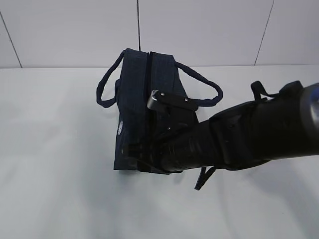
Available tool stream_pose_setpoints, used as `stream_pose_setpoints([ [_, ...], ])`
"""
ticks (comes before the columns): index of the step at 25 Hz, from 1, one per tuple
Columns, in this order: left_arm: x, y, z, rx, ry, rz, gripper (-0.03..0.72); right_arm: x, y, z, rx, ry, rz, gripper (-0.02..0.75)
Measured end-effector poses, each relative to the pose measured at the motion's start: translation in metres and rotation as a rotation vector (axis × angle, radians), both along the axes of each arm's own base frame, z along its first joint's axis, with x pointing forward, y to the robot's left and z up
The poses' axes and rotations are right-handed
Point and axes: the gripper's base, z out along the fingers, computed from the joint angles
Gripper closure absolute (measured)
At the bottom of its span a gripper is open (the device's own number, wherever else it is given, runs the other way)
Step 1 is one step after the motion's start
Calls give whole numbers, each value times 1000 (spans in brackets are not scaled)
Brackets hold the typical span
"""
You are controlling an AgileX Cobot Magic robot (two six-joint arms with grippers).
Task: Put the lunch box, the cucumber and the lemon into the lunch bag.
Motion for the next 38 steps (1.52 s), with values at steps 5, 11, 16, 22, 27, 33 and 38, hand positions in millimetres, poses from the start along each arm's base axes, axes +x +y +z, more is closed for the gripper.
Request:
stream_pose_setpoints([
  [5,0,0,0,0,0,0,430,3,-2,0,-15,-3,-40,346],
  [11,0,0,0,-1,-1,2,430,4,-4,0,-27,-6,-60,405],
  [16,0,0,0,-4,0,1,430,4,-4,0,-27,-5,-65,505],
  [22,0,0,0,-4,0,1,430,4,-4,0,-26,-4,-67,616],
  [27,0,0,0,-7,0,1,430,4,-4,0,-26,-4,-67,710],
  [33,0,0,1,-10,1,1,430,2,-7,5,-23,-12,-69,737],
  [38,0,0,1,-10,1,1,430,-8,-17,11,-34,-25,-74,737],
])
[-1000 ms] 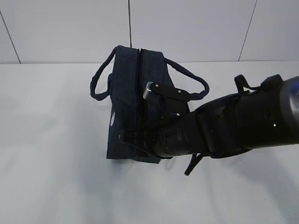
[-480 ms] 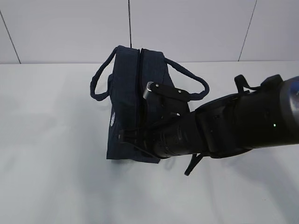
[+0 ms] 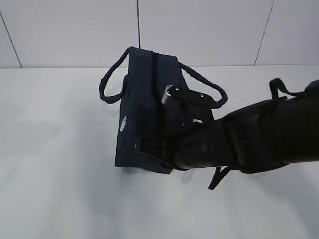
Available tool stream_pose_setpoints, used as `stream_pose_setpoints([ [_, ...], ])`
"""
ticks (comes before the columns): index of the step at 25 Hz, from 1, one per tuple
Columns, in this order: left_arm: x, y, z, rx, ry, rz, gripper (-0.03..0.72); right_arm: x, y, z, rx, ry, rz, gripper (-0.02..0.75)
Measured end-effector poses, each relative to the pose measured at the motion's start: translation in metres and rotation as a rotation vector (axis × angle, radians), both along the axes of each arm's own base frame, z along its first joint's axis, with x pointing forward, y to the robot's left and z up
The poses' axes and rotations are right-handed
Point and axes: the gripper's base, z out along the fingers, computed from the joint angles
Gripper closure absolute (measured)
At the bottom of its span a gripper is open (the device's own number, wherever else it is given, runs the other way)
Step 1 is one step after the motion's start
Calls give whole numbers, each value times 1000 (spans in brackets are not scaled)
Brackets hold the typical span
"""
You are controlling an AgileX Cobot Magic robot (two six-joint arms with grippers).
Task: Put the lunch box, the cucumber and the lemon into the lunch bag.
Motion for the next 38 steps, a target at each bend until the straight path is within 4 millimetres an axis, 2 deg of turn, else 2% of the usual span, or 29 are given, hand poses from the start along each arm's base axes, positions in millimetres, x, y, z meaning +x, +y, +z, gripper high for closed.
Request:
stream_pose_setpoints([
  [25,0,0,0,-2,0,0,449,-13,-11,42,32,-125,46,738],
  [38,0,0,0,-2,0,0,449,-16,-10,48,24,-166,108,738],
])
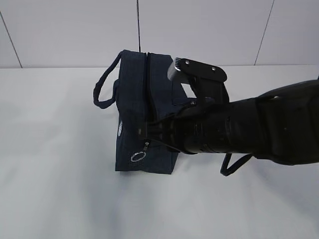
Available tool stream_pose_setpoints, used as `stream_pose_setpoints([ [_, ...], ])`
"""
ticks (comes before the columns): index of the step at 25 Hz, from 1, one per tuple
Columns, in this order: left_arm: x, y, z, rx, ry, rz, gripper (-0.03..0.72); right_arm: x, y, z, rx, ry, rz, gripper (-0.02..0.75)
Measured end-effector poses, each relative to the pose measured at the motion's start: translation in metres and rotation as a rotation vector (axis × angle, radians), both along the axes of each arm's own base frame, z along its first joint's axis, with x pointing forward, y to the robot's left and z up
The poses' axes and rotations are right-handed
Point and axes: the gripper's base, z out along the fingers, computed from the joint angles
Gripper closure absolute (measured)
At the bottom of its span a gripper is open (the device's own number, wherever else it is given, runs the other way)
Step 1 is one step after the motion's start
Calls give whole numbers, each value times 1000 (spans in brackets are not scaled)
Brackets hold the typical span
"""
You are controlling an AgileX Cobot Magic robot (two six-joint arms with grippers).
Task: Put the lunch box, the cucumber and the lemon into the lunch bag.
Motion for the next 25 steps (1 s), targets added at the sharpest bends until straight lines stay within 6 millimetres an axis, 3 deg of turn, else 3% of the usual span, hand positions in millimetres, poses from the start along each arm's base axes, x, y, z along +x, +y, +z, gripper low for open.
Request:
stream_pose_setpoints([
  [4,0,0,0,0,0,0,449,-1,2,-1,-43,-42,66,687],
  [9,0,0,0,0,1,-1,449,-1,10,-20,-96,-47,194,451],
  [11,0,0,0,1,2,-3,449,-1,12,-28,-118,-39,225,399],
  [25,0,0,0,1,2,-3,449,12,12,-50,-176,16,133,366],
])
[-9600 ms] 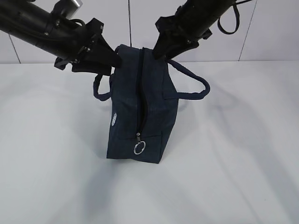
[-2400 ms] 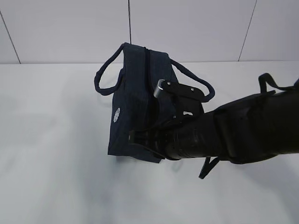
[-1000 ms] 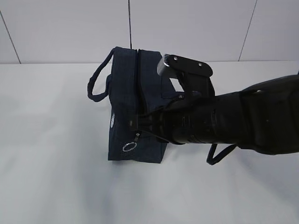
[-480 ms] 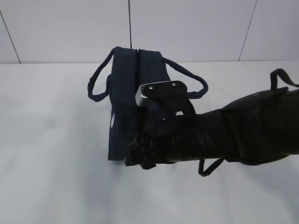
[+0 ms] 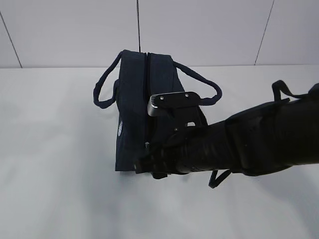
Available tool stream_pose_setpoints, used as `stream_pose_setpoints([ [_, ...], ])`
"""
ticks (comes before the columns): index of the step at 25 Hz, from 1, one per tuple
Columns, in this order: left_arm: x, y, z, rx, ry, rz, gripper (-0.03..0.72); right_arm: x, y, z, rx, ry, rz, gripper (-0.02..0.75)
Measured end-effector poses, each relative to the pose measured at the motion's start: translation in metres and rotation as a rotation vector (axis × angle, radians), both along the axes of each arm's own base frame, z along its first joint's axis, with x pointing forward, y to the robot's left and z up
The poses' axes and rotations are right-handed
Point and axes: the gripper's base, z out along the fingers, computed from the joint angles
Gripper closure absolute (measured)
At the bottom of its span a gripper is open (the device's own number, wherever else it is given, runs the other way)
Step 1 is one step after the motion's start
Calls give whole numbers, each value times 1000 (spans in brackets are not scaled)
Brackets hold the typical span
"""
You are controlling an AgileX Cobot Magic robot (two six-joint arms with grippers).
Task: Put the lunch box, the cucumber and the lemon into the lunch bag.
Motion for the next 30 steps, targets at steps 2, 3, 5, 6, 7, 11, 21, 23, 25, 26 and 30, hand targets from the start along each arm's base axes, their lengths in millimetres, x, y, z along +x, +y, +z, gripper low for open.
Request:
stream_pose_setpoints([
  [2,0,0,0,0,0,0,449,3,2,1,9,3,-22,366],
  [3,0,0,0,0,0,0,449,5,3,1,14,7,-34,366],
  [5,0,0,0,0,0,0,449,8,5,1,22,11,-52,366],
  [6,0,0,0,0,0,0,449,11,6,0,22,13,-59,366],
  [7,0,0,0,0,0,0,449,13,8,-2,23,16,-61,366],
  [11,0,0,0,1,2,-3,449,19,13,-13,18,42,-75,366],
  [21,-1,-1,-1,3,7,-9,449,25,18,-24,21,69,-91,461],
  [23,-1,-1,-1,3,9,-11,449,25,18,-24,21,69,-91,517],
  [25,-1,-1,-1,3,9,-11,449,25,19,-23,24,68,-89,577],
  [26,-1,-1,-1,3,9,-11,449,25,19,-23,25,68,-88,607],
  [30,-1,-1,-1,3,10,-12,449,25,19,-16,42,56,-86,705],
])
